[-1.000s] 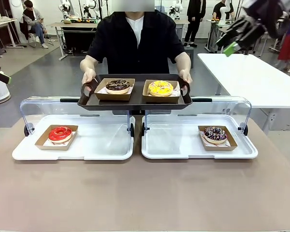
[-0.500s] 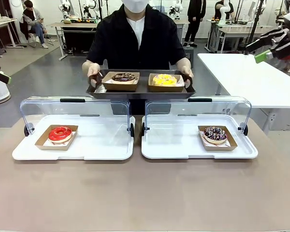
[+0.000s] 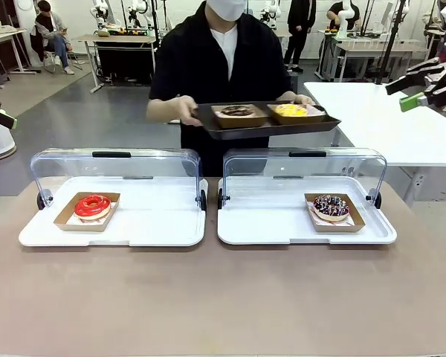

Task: Provide the desired donut to the person.
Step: Place the picked Paper togo box onto the Handle tray extended by the person.

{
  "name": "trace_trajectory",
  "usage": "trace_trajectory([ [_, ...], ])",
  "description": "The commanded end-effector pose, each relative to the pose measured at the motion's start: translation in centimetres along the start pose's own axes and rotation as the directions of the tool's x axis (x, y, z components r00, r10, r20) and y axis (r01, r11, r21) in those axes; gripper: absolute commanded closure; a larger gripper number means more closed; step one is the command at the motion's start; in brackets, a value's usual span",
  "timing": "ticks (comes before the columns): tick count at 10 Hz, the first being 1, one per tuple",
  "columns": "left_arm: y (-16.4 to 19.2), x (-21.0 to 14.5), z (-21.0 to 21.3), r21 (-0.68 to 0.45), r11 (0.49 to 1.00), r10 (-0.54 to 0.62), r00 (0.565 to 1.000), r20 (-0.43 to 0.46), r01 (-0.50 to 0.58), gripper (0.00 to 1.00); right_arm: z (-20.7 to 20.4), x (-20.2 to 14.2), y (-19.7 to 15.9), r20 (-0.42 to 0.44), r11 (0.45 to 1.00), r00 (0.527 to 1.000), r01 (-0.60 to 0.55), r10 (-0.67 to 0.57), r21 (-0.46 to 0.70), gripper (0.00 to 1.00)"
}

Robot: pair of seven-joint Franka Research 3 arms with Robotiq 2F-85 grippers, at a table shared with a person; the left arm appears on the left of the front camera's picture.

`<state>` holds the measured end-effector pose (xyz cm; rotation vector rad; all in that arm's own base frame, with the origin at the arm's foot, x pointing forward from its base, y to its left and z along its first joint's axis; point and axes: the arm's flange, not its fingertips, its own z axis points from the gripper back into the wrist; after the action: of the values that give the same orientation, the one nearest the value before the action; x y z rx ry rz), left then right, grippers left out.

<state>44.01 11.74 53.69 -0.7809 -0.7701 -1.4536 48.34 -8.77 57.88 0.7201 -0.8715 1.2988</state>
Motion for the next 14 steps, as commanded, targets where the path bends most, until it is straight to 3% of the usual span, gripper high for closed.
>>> trace_trajectory([
  [1, -0.2, 0.1, 0.0, 0.004, 1.000, -0.006, 1.000, 0.006, 0.006, 0.00, 0.8, -1.4, -0.3, 0.074, 1.000, 0.997, 0.011, -0.009, -0.026, 0.00],
  [4, -0.2, 0.1, 0.0, 0.004, 1.000, -0.006, 1.000, 0.006, 0.006, 0.00, 1.4, -3.0, -1.0, 0.124, 0.994, 0.990, 0.082, -0.073, -0.074, 0.00],
  [7, -0.2, 0.1, 0.0, 0.004, 1.000, -0.006, 1.000, 0.006, 0.006, 0.00, 1.6, -3.0, -0.8, 0.099, 0.997, 0.993, 0.074, -0.072, -0.015, 0.00],
  [14, -0.2, 0.1, 0.0, 0.004, 1.000, -0.006, 1.000, 0.006, 0.006, 0.00, 1.6, -3.0, -0.9, 0.097, 0.997, 0.993, 0.074, -0.070, -0.033, 0.00],
])
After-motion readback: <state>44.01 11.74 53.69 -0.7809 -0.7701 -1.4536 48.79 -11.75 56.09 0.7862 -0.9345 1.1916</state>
